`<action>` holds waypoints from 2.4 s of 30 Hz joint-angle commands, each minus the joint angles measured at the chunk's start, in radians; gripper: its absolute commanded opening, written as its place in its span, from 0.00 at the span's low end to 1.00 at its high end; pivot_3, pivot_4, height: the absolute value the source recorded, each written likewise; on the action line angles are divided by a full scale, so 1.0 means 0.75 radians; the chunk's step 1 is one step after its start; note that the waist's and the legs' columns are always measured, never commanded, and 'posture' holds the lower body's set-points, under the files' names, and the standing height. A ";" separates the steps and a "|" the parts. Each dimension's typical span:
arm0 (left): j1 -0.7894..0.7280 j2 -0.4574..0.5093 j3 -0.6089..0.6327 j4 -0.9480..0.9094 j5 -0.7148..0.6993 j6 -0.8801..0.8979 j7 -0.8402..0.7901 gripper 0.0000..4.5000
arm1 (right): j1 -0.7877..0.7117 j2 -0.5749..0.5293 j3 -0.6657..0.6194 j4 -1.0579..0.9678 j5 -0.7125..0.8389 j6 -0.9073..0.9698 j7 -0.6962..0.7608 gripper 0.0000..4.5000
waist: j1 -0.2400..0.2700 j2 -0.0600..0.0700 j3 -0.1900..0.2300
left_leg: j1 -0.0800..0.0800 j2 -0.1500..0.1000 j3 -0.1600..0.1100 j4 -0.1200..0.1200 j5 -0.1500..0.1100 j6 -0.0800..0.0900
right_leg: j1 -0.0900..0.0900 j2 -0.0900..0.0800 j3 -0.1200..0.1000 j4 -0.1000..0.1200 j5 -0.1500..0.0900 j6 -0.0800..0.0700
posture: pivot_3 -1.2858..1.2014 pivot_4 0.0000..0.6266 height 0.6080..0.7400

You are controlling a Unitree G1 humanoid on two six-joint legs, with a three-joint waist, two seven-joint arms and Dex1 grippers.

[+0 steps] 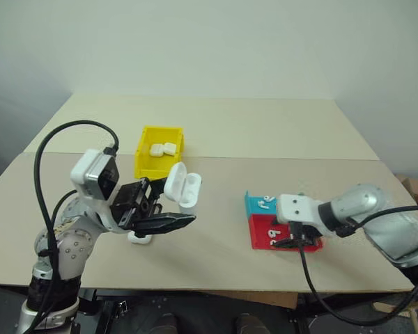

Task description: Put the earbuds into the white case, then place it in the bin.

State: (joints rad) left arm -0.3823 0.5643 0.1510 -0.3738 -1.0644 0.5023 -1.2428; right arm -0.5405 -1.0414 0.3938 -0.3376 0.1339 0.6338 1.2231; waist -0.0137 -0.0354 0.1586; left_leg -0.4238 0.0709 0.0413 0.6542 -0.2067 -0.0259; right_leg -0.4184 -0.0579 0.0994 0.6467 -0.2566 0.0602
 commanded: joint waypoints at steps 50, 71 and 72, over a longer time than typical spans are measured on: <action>-0.050 0.001 0.014 -0.028 -0.029 0.023 0.038 0.61 | 0.129 0.458 -0.876 -0.363 0.653 0.274 -0.197 0.13 | -0.001 0.000 0.000 | 0.000 0.000 -0.004 0.000 0.000 0.000 | 0.004 0.000 -0.004 -0.001 0.000 0.000 | 0.52 0.24 1.00; -0.179 -0.053 -0.047 0.119 0.048 0.012 -0.059 0.61 | -0.159 0.912 -0.802 -0.358 1.444 0.238 -1.063 0.13 | -0.010 0.001 0.000 | 0.002 0.000 -0.008 0.001 0.000 0.000 | 0.008 0.000 -0.007 -0.001 0.000 -0.001 | 0.52 0.24 1.00; -0.177 -0.054 -0.046 0.116 0.051 0.013 -0.058 0.61 | -0.161 0.903 -0.791 -0.350 1.432 0.231 -1.048 0.13 | -0.010 0.001 0.000 | 0.002 0.000 -0.008 0.001 0.000 0.000 | 0.008 0.000 -0.007 -0.001 0.000 -0.001 | 0.52 0.24 1.00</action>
State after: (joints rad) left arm -0.5014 0.5235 0.1072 -0.2696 -1.0220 0.5258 -1.2786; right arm -0.6462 -0.3578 -0.2000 -0.5913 1.2014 0.8452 0.4323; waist -0.0212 -0.0349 0.1584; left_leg -0.4228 0.0710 0.0353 0.6549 -0.2069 -0.0255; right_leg -0.4125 -0.0575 0.0941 0.6459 -0.2569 0.0598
